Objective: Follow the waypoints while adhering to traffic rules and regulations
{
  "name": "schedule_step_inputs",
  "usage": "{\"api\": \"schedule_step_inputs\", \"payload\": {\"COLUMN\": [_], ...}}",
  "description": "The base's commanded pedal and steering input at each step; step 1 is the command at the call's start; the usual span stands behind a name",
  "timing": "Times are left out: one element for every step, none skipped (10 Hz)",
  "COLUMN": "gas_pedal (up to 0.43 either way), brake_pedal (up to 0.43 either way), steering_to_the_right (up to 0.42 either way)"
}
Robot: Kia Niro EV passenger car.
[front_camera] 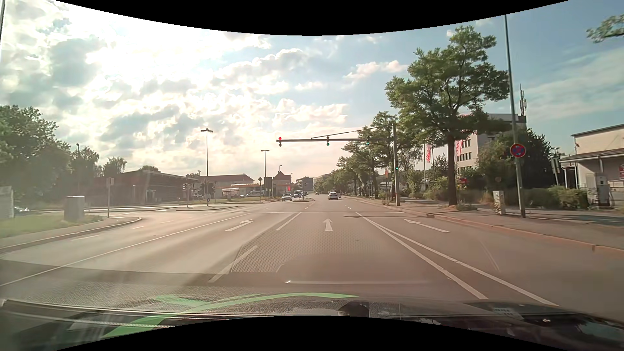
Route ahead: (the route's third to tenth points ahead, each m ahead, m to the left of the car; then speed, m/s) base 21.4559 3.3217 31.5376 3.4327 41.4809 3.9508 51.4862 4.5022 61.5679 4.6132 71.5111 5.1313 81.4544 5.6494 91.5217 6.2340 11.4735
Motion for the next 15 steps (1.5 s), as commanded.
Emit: {"api": "schedule_step_inputs", "payload": {"gas_pedal": [0.169,0.169,0.169,0.169,0.177,0.177,0.177,0.177,0.177,0.177,0.177,0.177,0.177,0.177,0.177], "brake_pedal": [0.0,0.0,0.0,0.0,0.0,0.0,0.0,0.0,0.0,0.0,0.0,0.0,0.0,0.0,0.0], "steering_to_the_right": [-0.001,-0.001,-0.001,0.0,-0.001,-0.001,-0.001,-0.001,-0.002,-0.004,-0.007,-0.009,-0.009,-0.009,-0.007]}}
